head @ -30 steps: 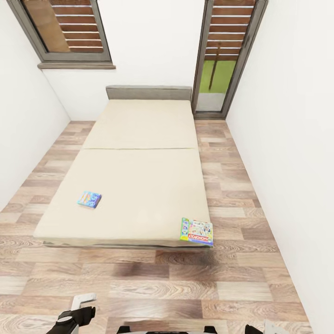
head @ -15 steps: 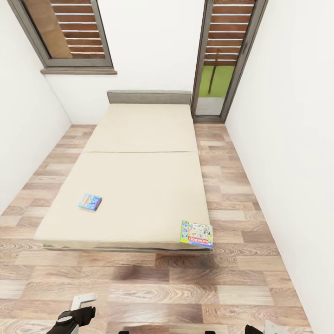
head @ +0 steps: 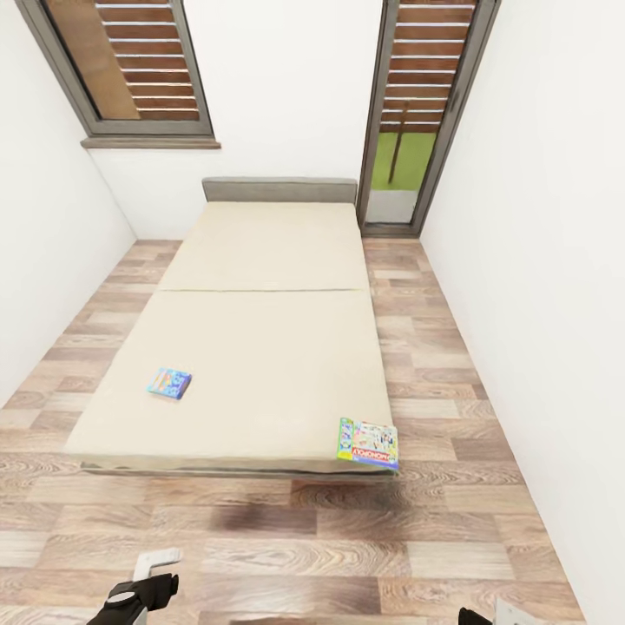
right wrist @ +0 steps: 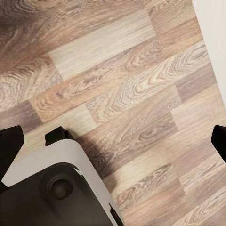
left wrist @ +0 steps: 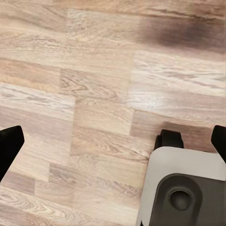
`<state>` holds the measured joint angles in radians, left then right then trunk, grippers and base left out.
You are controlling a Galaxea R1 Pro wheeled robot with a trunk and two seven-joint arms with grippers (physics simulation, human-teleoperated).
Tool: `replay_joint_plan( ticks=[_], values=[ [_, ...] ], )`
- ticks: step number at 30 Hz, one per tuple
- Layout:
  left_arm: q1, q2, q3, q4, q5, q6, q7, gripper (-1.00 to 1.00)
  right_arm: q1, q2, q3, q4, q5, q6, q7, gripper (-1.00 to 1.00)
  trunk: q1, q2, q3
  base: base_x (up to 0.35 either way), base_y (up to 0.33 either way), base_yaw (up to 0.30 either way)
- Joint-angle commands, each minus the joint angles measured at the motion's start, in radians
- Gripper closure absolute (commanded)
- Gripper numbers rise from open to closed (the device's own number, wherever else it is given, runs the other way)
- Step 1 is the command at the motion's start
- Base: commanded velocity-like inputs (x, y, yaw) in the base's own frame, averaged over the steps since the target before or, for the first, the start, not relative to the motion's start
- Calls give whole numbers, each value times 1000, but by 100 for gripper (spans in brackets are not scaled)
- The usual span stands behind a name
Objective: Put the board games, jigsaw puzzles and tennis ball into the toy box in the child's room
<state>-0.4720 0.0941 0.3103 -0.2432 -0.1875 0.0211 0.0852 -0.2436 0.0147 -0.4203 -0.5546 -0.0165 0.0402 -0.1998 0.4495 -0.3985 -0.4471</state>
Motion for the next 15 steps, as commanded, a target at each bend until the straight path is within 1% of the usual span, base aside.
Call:
replay_joint_plan(
  ticks=[1,3,9,15],
  values=[
    [0,0,6,0,-10,2,0,-100,0,1,-3,-2,-1,4,-1,-100,1,-2,0,0,0,0],
    [0,-1,6,2,-10,4,0,-100,0,2,-3,-2,-2,4,-1,-100,1,-2,3,0,0,0],
    [0,-14,5,27,-10,9,-1,-100,0,1,-3,-2,-2,4,-1,-100,1,-2,13,0,0,0],
    [0,-19,4,37,-10,14,-1,-100,0,2,-3,-2,-2,4,0,-100,1,-2,22,0,0,0]
  ],
)
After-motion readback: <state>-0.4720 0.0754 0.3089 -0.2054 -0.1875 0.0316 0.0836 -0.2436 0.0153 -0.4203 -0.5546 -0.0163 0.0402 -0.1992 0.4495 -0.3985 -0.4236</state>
